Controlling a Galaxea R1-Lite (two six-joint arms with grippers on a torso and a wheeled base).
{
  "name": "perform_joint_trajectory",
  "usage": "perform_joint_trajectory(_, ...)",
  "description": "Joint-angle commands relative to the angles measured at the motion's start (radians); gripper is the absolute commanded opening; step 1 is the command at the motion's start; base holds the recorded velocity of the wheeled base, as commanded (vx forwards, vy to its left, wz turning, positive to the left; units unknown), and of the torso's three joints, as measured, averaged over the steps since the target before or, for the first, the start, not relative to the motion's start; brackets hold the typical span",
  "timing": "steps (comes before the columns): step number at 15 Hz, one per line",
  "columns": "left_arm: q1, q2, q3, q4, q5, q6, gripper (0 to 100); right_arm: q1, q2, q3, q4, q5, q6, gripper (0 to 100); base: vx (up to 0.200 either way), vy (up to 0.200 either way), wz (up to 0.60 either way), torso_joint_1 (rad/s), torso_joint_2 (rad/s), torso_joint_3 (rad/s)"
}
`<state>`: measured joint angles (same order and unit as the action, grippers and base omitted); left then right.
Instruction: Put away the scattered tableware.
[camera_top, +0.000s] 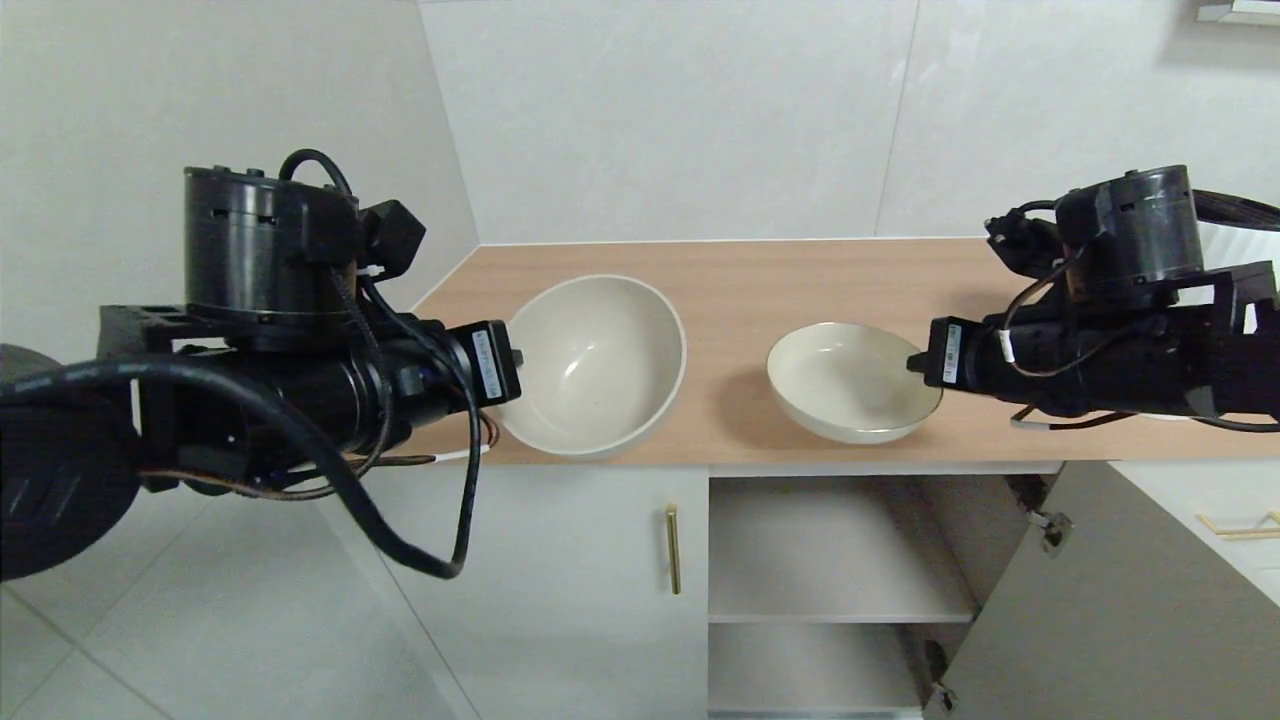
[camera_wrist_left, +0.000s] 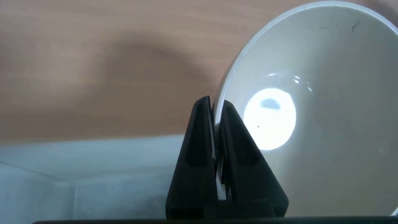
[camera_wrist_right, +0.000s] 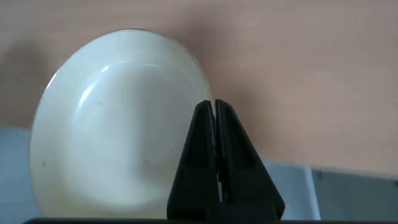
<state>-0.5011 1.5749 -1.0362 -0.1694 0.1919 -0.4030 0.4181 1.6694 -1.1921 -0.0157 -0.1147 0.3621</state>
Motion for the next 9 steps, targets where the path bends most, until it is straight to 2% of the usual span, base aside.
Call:
perform_joint_trajectory(1,-0.02,-0.065,0.07,-0.047,-0.02,0.001,0,0.001,-0.072,0.032,0.06,0.007,0.0,0,0.0,0.0,0.0,0.0,0.0,0.0)
perform_joint_trajectory(5,-0.048,-0.064,0.107,-0.082,-0.032,0.006,0,-0.005,-0.168,0.18,0.077,0.086,0.001,0,0.0,0.0,0.0,0.0,0.0,0.0)
perform_joint_trajectory(8,-0.06,-0.035,0.113,-0.084,-0.032,0.004,0,-0.012,-0.197,0.197,0.085,0.086,-0.002,0,0.0,0.0,0.0,0.0,0.0,0.0)
perform_joint_trajectory(9,-0.06,-0.019,0.113,-0.084,-0.031,0.003,0,-0.032,-0.2,0.2,0.096,0.086,-0.005,0,-0.2,0.0,0.0,-0.002,0.0,-0.002)
